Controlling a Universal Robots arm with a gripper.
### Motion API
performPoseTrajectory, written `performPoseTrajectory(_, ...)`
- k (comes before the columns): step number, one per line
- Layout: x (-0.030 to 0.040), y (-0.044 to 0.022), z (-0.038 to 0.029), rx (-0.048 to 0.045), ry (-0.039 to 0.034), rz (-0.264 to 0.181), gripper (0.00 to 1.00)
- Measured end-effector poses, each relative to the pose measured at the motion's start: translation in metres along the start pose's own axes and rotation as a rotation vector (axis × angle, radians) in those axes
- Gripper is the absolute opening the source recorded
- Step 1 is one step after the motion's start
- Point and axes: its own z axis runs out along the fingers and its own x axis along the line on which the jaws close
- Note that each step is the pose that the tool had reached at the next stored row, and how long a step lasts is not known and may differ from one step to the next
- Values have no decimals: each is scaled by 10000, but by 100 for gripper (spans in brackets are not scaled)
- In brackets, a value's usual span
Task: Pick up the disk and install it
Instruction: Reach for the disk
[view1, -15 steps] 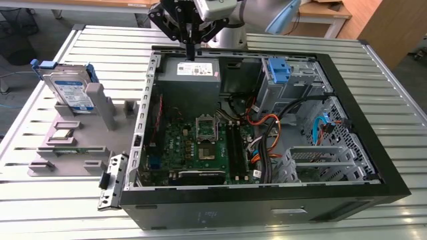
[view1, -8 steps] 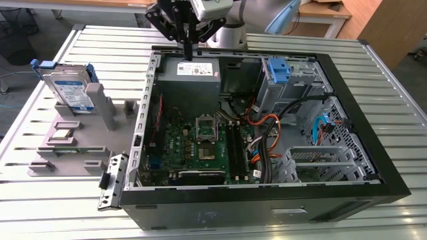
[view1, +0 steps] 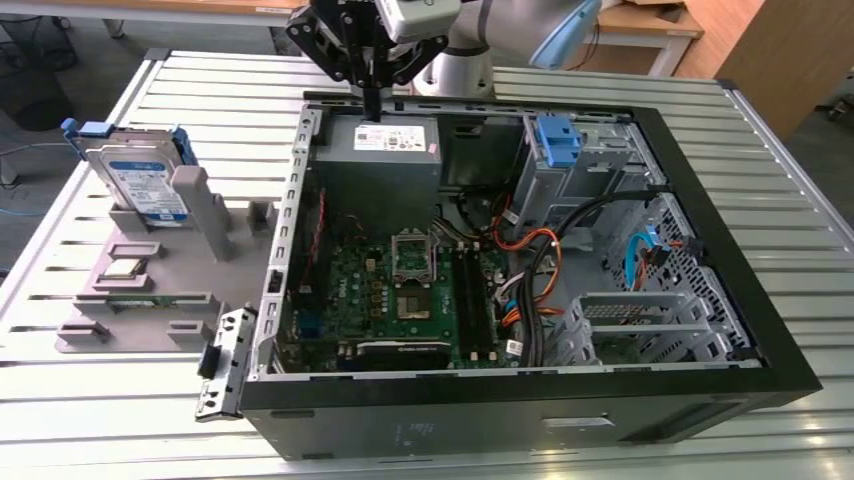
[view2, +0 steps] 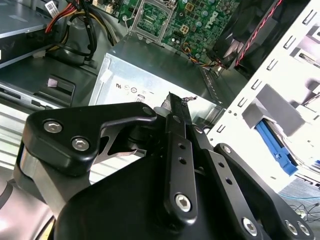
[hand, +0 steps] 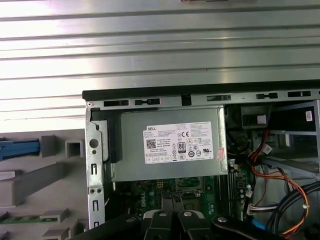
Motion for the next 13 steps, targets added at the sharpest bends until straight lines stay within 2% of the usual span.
performPoseTrajectory(8, 10, -1, 0, 0, 0, 2, 10)
performPoseTrajectory(13, 44, -4, 1, 1, 0, 0, 10)
